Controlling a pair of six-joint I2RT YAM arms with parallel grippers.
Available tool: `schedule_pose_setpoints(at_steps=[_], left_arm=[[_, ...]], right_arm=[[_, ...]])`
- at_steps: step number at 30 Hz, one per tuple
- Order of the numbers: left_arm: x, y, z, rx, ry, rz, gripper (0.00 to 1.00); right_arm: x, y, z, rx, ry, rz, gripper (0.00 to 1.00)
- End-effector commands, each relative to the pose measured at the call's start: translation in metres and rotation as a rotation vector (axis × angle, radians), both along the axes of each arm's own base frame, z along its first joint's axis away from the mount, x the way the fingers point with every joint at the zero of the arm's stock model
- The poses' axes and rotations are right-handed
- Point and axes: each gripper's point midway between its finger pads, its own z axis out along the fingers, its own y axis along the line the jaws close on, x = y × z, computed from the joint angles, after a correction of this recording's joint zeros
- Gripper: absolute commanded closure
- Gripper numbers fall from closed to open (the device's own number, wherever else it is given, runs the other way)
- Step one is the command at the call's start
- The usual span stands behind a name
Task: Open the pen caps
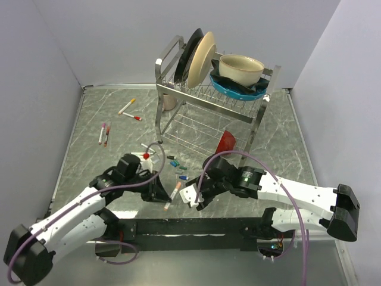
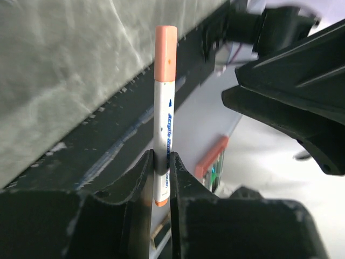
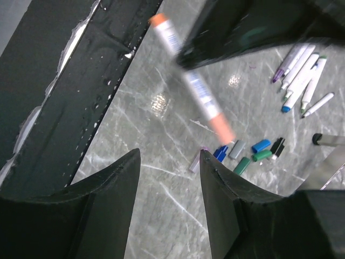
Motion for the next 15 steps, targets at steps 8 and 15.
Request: schedule_pose_setpoints(at_steps=[8,15], left_arm=[[-0.007,-0.056,0.011,-0.052,-0.015,-0.129,0.99],[-0.013,-0.059,0.014,-0.073,-0.01,-0.152,0.99]], right_arm=[[-0.014,0.002,-0.022,-0.048,-0.01,0.087,0.43],[-0.028,0.002,-0.046,-0.136,-0.013,0.143,0.44]])
